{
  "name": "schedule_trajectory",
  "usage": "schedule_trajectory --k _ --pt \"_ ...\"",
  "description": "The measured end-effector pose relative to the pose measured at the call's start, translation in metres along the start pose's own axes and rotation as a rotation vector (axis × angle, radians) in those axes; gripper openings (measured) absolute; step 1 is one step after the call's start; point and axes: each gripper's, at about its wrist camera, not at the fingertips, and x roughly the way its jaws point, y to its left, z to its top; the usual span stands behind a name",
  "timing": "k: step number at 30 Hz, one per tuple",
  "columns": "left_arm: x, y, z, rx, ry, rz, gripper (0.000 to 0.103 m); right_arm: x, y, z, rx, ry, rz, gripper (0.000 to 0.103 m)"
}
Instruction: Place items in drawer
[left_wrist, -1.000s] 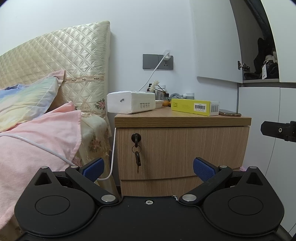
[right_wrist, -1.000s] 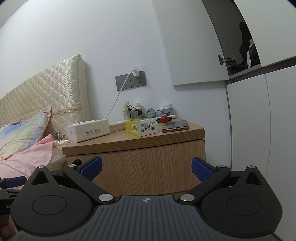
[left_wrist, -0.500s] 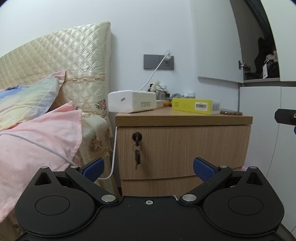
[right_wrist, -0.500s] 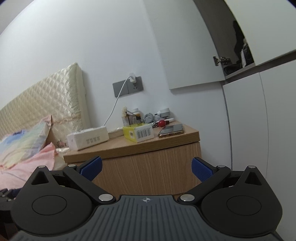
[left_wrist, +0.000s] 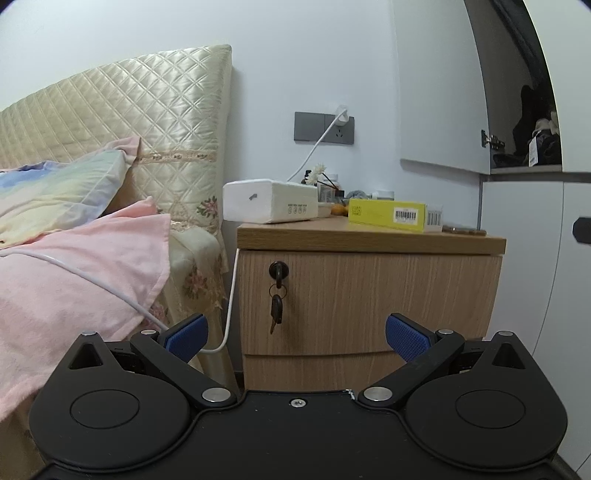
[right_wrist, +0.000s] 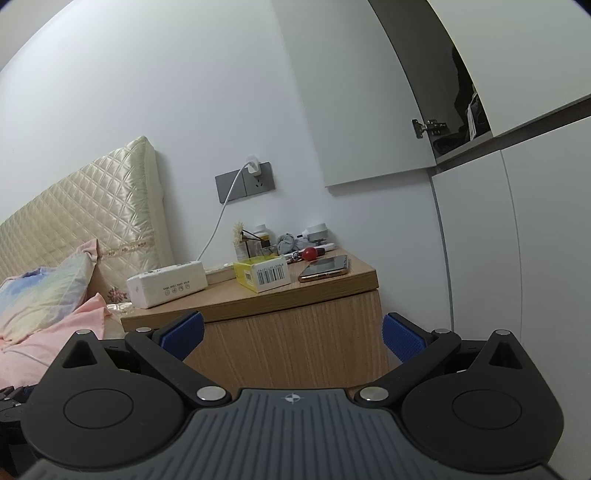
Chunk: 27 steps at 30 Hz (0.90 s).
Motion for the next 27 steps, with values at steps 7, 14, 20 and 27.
schedule_trajectory --k 7,14,20,27 --pt "0.004 0.004 -0.003 -0.011 -0.01 -0.026 0.102 0.002 0.0 0.0 -0.028 0.0 0.017 0.103" --pt "0.011 0.012 0.003 -0.051 -0.035 -0.019 0.102 0.004 0.003 0.001 -0.109 -0.052 0.031 0.103" --pt "0.021 0.013 0.017 -0.063 -0.019 -0.029 0.102 0.033 -0.012 0.007 -0.05 0.016 0.081 0.103" --pt "0.041 0.014 0.029 -0.024 -0.067 0.002 0.102 0.077 -0.033 0.008 -0.073 0.057 0.076 0.103"
